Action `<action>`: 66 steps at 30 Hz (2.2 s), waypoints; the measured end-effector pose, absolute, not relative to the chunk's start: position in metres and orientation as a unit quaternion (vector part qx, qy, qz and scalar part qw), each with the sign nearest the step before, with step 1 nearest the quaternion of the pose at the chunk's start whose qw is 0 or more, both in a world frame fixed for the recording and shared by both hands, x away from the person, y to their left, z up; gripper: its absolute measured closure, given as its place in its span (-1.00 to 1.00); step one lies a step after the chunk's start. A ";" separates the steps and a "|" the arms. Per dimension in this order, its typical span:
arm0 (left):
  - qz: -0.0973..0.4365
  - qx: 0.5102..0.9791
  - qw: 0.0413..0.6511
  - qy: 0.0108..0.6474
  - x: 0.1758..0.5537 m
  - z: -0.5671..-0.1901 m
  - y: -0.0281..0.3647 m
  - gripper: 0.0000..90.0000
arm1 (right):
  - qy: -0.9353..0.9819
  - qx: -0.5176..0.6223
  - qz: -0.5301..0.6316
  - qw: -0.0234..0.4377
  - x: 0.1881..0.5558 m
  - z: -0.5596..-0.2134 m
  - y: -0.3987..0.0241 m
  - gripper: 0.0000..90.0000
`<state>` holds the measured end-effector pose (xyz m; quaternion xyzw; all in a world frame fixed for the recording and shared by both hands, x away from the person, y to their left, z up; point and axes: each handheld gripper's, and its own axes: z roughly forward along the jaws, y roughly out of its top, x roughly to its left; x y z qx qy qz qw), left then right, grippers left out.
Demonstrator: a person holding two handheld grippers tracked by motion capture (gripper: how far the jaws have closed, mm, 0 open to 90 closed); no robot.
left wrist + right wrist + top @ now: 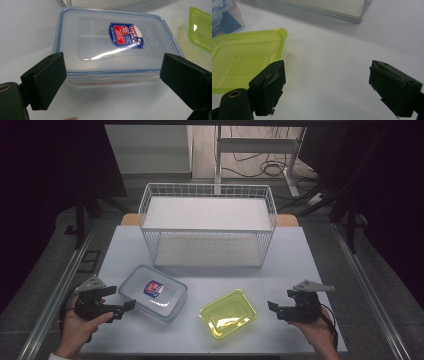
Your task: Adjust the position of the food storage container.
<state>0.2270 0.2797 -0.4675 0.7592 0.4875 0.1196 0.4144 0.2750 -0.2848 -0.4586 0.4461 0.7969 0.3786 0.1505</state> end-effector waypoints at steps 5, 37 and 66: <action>0.122 0.759 0.416 0.486 0.226 -0.466 0.279 -0.86 | 0.798 0.445 0.379 0.144 0.274 -0.459 -0.285 -0.68; 0.062 0.847 0.349 0.396 0.190 -0.466 0.243 0.11 | 0.798 0.452 0.375 0.138 0.273 -0.454 -0.280 -0.64; 0.012 0.881 0.300 0.366 0.219 -0.495 0.192 1.00 | 0.807 0.450 0.359 0.130 0.274 -0.460 -0.279 -0.63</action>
